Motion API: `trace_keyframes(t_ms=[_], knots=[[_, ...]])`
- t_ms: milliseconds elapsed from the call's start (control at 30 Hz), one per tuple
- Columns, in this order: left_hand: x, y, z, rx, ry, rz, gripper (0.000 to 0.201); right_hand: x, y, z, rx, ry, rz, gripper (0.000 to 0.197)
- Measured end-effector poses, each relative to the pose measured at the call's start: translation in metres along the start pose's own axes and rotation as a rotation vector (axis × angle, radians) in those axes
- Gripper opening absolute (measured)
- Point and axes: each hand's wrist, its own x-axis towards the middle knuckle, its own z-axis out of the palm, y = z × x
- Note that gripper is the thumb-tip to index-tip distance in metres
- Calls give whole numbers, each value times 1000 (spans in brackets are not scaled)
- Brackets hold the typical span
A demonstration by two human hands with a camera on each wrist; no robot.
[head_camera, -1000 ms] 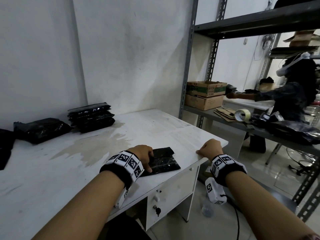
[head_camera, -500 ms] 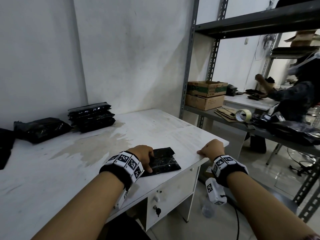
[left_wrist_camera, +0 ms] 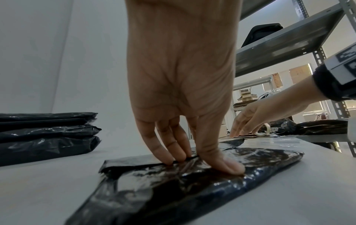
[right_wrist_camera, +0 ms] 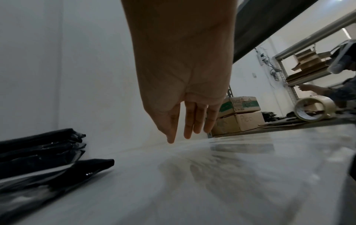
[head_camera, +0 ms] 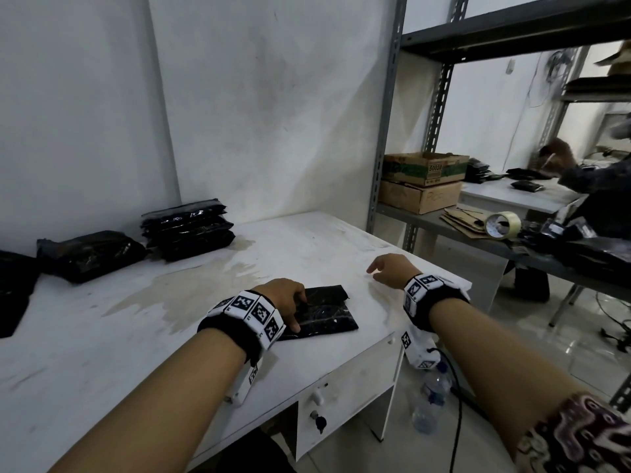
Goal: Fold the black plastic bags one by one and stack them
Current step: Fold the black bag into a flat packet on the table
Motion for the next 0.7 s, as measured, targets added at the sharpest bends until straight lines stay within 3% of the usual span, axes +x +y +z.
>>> trace_keyframes(t_ms=[200, 400, 700], knots=[[19, -3, -7, -9, -7, -25, 65, 37, -17, 6, -68, -148, -62, 35], [30, -5, -10, -25, -21, -41, 65, 66, -28, 16, -119, -197, -86, 48], [32, -1, -11, 16, -13, -29, 64, 88, -23, 13, -208, -165, -147, 25]])
